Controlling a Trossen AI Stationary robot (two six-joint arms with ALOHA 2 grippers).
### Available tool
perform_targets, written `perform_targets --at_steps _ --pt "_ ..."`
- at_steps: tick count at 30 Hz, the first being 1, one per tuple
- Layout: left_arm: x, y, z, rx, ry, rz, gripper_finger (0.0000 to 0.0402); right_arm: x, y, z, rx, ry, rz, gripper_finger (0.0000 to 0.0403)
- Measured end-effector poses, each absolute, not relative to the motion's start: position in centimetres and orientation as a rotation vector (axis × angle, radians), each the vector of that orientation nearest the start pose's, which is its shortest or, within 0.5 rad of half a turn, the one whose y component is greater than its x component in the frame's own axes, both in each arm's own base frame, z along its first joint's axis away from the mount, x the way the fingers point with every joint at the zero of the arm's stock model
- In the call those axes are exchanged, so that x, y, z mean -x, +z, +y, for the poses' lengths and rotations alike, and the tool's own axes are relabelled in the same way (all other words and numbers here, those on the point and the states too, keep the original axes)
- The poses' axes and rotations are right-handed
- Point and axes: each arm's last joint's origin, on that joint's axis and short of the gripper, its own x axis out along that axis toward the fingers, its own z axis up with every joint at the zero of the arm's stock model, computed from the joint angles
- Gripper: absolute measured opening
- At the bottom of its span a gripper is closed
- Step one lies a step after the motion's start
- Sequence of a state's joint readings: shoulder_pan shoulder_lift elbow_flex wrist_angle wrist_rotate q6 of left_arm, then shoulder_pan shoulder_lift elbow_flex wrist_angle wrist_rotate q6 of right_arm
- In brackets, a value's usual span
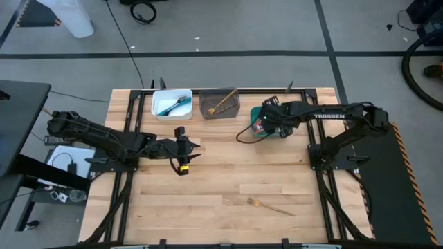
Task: Sort silverware by color (type)
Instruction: Put the orange fork into the green bin, then put the gold fork into the black bin
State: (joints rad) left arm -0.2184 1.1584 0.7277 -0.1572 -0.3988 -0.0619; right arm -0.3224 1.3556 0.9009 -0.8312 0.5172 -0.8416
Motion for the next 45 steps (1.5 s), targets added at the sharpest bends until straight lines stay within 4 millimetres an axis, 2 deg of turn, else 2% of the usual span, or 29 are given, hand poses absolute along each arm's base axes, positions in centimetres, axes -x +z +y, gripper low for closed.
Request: perform_targets --at_steps 4,11,20,27,38,45 --pt "-23.6 24.4 -4.1 -0.118 0.192 0.568 0.0156 -21.9 21.4 -9.3 0.781 -0.091 1.514 0.0016" --pt "-23.6 24.4 -4.1 -0.116 0.191 0.568 0.0156 -21.3 19.2 -9.1 0.846 -0.004 1.519 0.0016" --pt "-23.6 24.4 -4.1 -0.116 0.191 0.568 0.0156 -20.6 17.5 -9.9 0.768 -0.005 1.457 0.0019" --pt "-23.6 24.4 -4.1 -0.111 0.193 0.568 0.0156 -19.9 16.3 -10.7 0.711 -0.077 1.433 0.0043" --pt "-23.6 24.4 -4.1 -0.11 0.193 0.567 0.0156 -19.8 16.2 -10.9 0.659 -0.081 1.414 0.0104" --pt "-23.6 24.4 -4.1 -0.11 0.193 0.567 0.0156 -20.1 16.6 -10.7 0.686 -0.137 1.433 0.0115"
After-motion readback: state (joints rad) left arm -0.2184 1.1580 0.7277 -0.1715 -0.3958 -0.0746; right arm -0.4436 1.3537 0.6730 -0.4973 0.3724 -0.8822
